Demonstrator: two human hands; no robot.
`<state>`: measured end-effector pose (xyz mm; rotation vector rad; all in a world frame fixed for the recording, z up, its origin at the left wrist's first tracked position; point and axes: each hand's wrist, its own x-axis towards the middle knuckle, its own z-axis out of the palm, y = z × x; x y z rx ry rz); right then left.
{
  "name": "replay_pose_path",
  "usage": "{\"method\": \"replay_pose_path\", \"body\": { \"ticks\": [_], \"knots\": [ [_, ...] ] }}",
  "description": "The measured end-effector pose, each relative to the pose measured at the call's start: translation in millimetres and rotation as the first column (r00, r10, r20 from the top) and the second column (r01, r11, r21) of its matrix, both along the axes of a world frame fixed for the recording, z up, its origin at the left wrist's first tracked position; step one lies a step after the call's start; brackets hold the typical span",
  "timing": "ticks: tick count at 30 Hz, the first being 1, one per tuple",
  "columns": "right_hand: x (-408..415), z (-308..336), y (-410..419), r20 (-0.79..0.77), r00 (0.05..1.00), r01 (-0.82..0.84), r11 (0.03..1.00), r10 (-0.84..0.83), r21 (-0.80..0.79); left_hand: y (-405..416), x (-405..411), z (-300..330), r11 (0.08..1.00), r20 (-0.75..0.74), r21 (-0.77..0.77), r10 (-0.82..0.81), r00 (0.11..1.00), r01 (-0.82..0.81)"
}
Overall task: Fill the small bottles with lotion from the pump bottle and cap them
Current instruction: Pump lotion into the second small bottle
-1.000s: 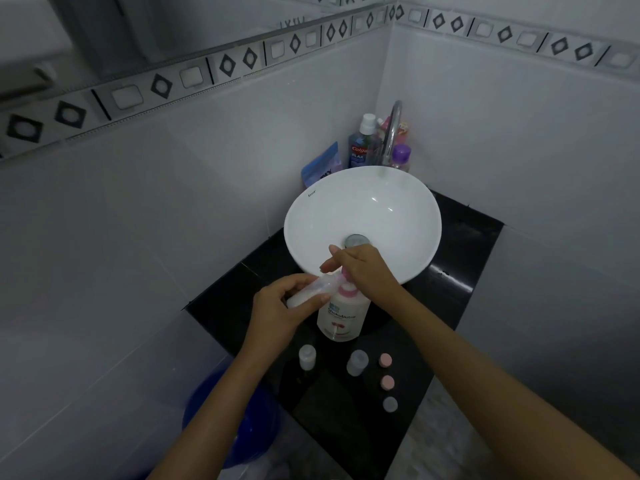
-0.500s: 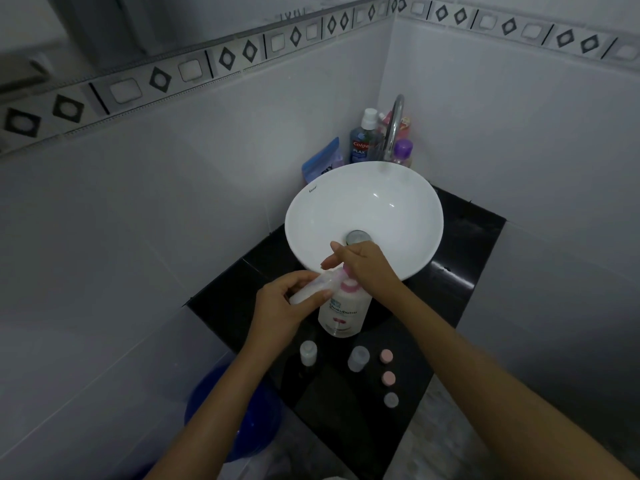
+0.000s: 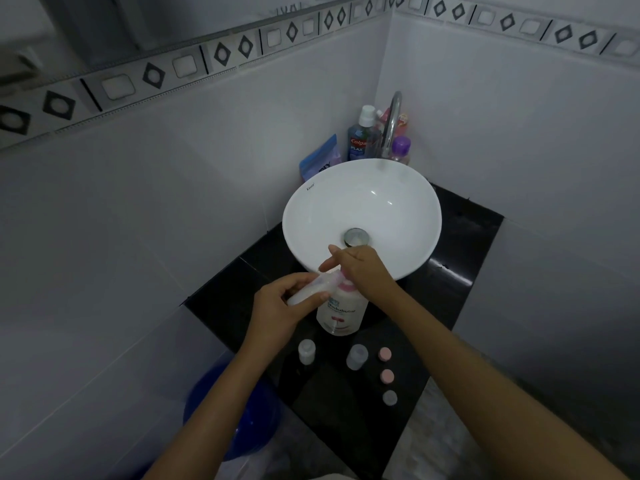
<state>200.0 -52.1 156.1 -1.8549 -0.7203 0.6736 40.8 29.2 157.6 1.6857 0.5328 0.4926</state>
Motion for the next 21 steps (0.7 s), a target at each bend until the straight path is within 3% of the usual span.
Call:
{"method": "replay_pose_path", "body": {
  "ticks": [7, 14, 21],
  "knots": [
    [3.3, 6.2, 4.4, 0.033, 0.999, 0.017, 1.000, -0.017, -0.008, 5.2, 1.5, 7.1, 0.999, 0.014, 0.044, -0.017, 1.000, 0.016],
    [0.7, -9.8, 2.3, -0.040, 0.999, 0.017, 1.000, -0.016, 0.014, 1.9, 1.7, -3.7, 1.000, -0.039, 0.004, -0.004, 0.999, 0.004],
    [-0.2, 9.9, 0.3, 0.020, 1.000, -0.005, 1.000, 0.005, -0.008, 4.9, 1.4, 1.6, 0.997, -0.036, 0.069, -0.026, 0.999, 0.029]
  ]
}}
